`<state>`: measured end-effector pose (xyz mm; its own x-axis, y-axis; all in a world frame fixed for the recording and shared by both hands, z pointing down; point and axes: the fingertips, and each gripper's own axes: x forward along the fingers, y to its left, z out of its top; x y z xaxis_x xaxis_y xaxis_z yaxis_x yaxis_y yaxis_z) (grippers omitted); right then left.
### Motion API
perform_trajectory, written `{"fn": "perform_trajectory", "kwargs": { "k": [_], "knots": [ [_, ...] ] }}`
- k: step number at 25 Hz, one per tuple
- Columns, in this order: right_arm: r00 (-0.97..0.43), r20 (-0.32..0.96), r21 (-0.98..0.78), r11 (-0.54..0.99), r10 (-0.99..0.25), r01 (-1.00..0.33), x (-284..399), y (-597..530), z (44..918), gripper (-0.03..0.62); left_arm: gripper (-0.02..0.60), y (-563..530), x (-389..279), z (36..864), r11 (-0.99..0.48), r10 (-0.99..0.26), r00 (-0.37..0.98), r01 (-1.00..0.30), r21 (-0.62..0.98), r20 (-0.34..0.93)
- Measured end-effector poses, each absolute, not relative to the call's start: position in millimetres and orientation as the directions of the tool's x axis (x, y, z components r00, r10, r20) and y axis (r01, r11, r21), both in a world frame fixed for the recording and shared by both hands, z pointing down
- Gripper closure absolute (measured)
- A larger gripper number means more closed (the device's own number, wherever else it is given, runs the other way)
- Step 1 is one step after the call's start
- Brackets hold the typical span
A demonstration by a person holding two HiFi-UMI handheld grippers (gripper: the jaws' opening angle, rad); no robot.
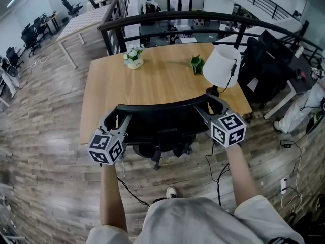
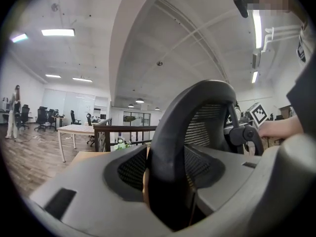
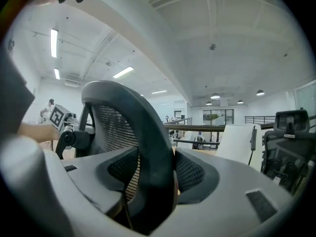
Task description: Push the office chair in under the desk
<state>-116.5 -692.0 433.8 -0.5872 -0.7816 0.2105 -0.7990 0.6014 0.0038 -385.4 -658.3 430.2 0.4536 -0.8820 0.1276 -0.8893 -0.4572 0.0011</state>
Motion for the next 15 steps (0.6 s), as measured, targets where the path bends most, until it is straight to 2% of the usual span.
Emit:
{"fn": "perform_trajectory", "kwargs": {
  "k": [5, 10, 15],
  "knots": [
    [-0.605, 0.254, 0.024, 0.630, -0.755, -0.776, -114.6, -680.6, 426.9, 0.338, 0.302, -644.3, -392.2, 428.6, -0.390, -0.912, 0.382, -0.920, -0.030, 0.148],
    [-0.562, 0.218, 0.014, 0.578, -0.798, -0.816, -77.6, -660.0, 416.9, 0.339, 0.302, -617.4, -392.2, 415.4, -0.332, -0.937, 0.322, -0.941, -0.063, 0.134],
    [-0.532, 0.195, -0.011, 0.540, -0.824, -0.841, -29.5, -621.6, 403.7, 0.341, 0.304, -575.0, -366.5, 402.0, -0.332, -0.939, 0.322, -0.941, -0.072, 0.120]
  ]
}}
